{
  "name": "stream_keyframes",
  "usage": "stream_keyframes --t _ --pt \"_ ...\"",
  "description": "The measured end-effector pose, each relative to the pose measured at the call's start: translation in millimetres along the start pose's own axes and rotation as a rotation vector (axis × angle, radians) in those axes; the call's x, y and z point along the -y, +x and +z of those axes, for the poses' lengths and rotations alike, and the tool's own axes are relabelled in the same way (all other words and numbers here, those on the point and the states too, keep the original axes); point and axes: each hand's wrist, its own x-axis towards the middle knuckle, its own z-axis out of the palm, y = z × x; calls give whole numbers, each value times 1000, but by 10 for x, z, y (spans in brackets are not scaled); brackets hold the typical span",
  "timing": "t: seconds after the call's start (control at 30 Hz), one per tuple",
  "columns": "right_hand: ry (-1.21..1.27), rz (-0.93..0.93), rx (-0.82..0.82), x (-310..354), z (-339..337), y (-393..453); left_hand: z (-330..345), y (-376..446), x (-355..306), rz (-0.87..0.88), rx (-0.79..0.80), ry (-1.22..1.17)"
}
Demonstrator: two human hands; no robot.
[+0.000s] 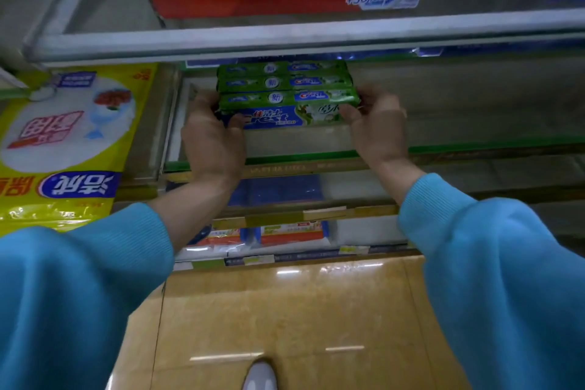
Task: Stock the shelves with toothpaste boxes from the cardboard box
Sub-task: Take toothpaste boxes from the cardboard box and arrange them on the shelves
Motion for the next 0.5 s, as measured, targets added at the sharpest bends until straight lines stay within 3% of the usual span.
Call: stream_keyframes --t 0.3,0.5 --pt "105 19 35 -3 -52 -9 -6 -98 -61 -5 -46 -53" --pt "169 119 133 33 -381 -54 -95 -431 -359 -23 -59 124"
